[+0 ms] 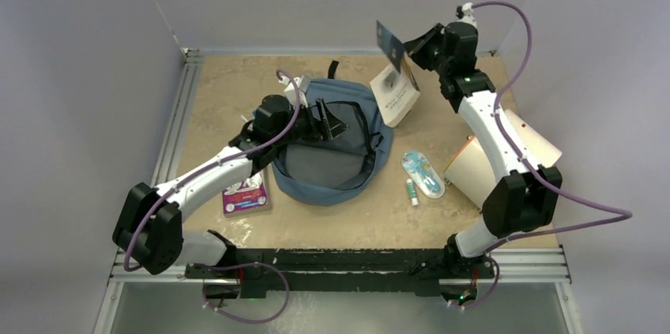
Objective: Pack the student bag
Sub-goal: Adjust the book at the center of the board.
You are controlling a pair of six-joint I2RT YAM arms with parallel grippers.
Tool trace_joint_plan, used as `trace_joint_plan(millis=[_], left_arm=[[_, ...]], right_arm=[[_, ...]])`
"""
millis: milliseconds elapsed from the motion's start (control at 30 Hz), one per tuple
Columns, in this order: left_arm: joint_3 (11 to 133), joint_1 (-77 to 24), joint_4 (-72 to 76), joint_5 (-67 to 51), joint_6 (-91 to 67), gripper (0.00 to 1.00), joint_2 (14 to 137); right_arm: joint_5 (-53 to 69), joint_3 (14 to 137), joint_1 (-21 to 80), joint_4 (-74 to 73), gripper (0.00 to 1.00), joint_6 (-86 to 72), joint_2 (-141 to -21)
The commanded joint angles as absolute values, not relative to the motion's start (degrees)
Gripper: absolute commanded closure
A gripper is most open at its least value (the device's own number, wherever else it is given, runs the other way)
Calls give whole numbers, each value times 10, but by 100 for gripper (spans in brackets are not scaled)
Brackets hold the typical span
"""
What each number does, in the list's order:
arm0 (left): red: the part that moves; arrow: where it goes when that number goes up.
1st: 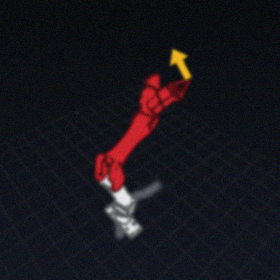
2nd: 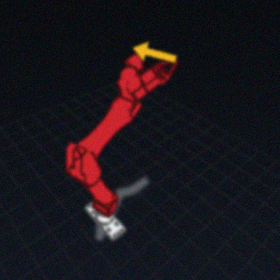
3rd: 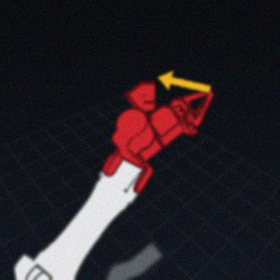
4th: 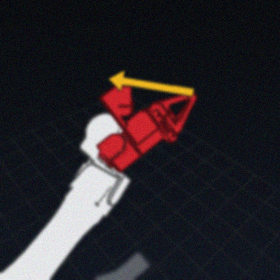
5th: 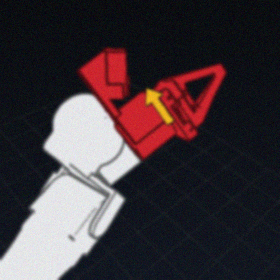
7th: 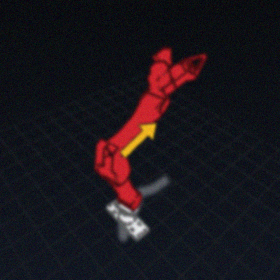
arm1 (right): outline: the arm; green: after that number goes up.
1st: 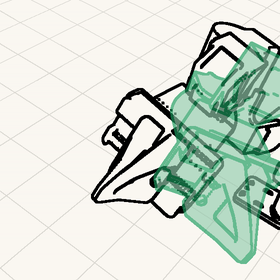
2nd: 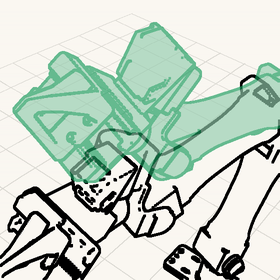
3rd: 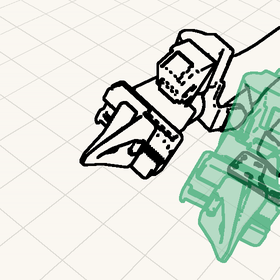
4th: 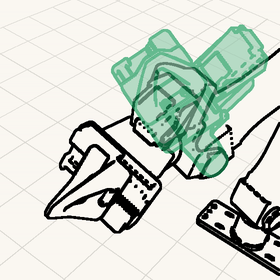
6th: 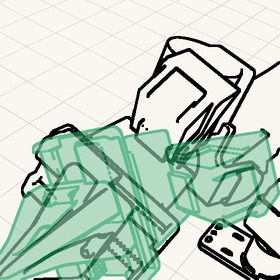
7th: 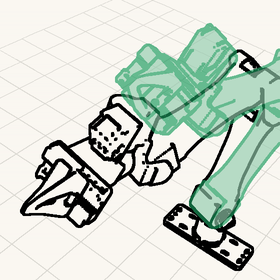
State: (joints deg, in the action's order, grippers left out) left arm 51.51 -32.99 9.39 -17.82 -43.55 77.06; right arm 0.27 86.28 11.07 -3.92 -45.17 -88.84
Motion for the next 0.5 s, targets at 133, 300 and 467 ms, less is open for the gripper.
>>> trace_joint_plan(millis=[133,300,467], left_arm=[[483,-326,114,-176,-447,24,725],[480,-326,94,-168,-433,24,716],[479,-326,98,-169,-432,24,726]], right_arm=[[43,834,194,1,100,-409,-912],[-18,799,201,-25,97,-353,-908],[-78,780,201,-39,99,-325,-907]])
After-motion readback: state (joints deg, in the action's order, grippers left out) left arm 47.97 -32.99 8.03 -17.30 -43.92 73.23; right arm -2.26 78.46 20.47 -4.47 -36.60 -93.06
